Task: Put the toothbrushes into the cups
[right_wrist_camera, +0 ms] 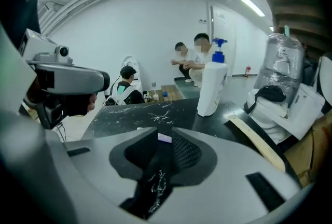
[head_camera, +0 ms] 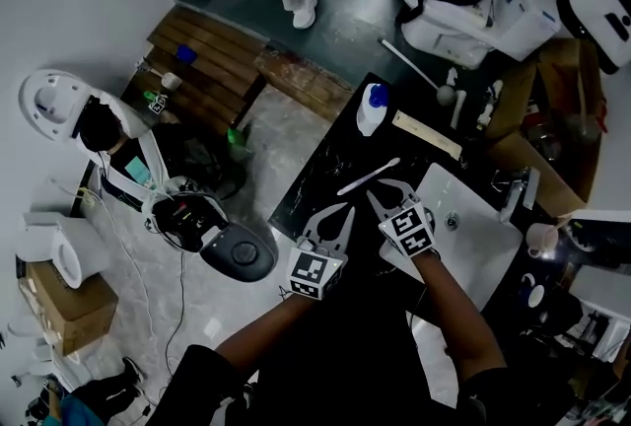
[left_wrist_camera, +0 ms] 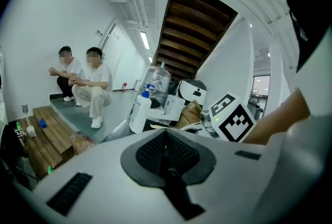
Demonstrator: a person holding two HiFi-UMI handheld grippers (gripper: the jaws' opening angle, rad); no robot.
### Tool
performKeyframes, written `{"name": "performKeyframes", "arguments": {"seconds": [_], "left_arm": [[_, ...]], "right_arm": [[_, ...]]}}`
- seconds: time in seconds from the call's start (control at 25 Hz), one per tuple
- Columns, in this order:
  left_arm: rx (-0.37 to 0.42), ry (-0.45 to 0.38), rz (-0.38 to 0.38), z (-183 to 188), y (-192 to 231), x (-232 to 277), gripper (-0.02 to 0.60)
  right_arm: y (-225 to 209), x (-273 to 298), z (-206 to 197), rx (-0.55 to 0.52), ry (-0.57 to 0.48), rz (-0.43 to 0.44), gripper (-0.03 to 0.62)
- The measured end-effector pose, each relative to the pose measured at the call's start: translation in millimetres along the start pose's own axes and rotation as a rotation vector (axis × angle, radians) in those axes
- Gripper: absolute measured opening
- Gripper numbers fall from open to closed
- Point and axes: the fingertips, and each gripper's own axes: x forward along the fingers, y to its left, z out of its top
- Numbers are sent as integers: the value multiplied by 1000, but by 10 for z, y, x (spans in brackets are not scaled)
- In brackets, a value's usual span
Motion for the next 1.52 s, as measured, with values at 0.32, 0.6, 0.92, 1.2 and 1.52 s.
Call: {"name": "performKeyframes", "arguments": {"seconds": [0.32,0.6,0.92,1.2,1.52], "left_arm": [[-13,0,28,34,171,89,15],[-32,15,59,-20,266,78,15],[-39,4,75,-15,326,75,15],[-48,1,81,-67,285,-10,15],[-40,-6,82,-63,202,-131,15]], "right_arm": [[79,322,-52,-191,122,93,144],[142,492,-125,-357,190,199,164],[160,596,-226,-479,240,269,173],[260,575,-257,-513,285,365,114],[304,559,-277,-525,294,347,75]]}}
